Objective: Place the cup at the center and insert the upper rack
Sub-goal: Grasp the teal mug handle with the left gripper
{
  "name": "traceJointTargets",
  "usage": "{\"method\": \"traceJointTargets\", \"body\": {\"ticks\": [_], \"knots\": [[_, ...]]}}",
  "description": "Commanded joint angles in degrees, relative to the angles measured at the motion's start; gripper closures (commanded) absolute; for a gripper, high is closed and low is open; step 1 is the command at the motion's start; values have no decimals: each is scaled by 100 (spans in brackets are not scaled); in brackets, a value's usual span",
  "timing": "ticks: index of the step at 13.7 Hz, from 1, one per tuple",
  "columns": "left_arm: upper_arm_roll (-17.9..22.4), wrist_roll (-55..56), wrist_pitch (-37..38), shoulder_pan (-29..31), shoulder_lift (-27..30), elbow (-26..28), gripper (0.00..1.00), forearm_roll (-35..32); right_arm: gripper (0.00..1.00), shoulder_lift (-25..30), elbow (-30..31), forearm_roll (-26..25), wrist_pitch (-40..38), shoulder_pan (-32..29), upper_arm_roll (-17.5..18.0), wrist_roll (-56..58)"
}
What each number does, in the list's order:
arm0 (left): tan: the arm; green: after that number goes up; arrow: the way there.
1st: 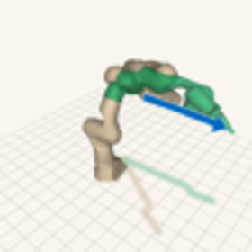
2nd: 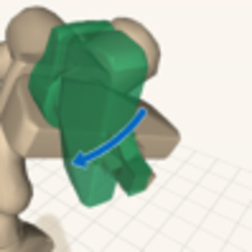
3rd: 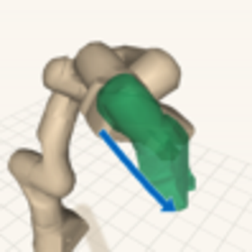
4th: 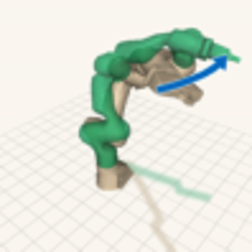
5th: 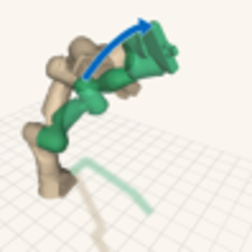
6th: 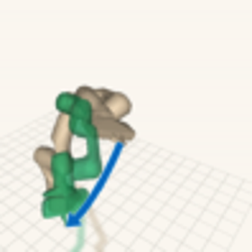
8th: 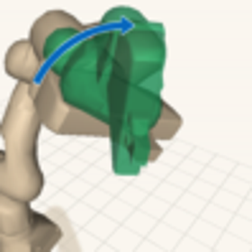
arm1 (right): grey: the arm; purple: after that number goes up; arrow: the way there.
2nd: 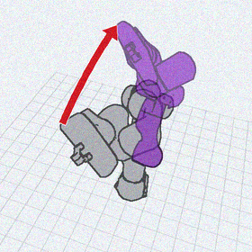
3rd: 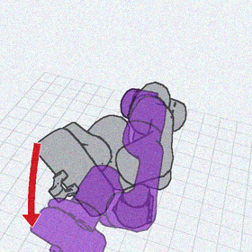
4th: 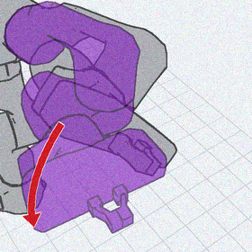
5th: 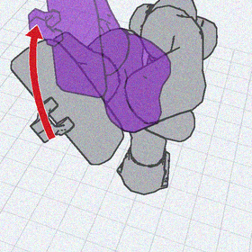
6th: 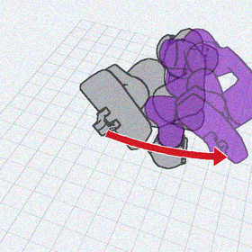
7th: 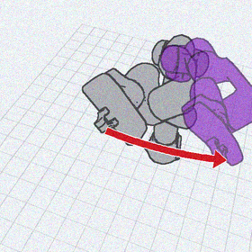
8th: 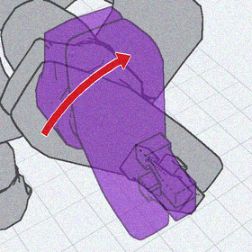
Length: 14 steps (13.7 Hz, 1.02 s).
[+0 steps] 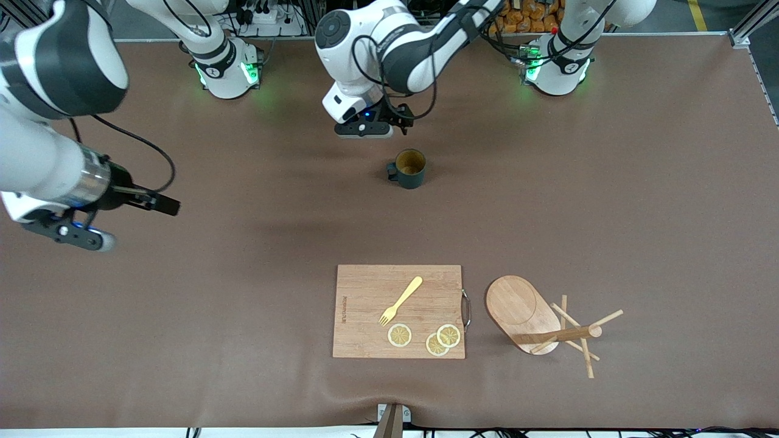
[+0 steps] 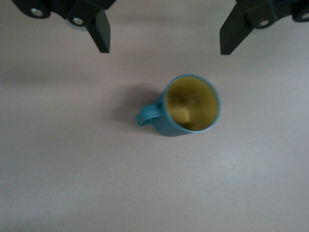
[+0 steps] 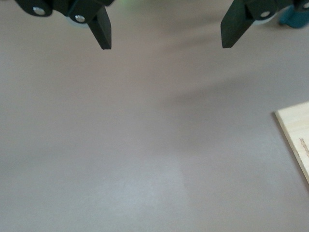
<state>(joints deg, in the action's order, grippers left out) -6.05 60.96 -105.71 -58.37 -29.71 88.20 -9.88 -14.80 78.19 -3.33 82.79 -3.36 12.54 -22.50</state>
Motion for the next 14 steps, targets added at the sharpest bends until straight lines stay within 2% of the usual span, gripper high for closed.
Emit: {"method": "traceJointTargets", "body": {"ticks": [1,5,9,11,14], "knots": [[51,1072,-387,-410,-464,-101,0,-705,0,389,109,-10,-87,388,-618,849],[33,2672,-740,-754,-974,-92,0,-1821,0,819,188,60,-307,362,-1006,1678],[33,4280,-749,-965,-1458,-92,0,-3025,0,1418,784,183,-132,310,-1034,1722],[33,4984,-758,-983,-1634,-92,0,-3710,0,1620,1135,428,149,275,-1261,2063],[33,5513,-758,-983,-1793,-110,0,-4502,0,1805,1365,526,264,292,-1359,2135]]}}
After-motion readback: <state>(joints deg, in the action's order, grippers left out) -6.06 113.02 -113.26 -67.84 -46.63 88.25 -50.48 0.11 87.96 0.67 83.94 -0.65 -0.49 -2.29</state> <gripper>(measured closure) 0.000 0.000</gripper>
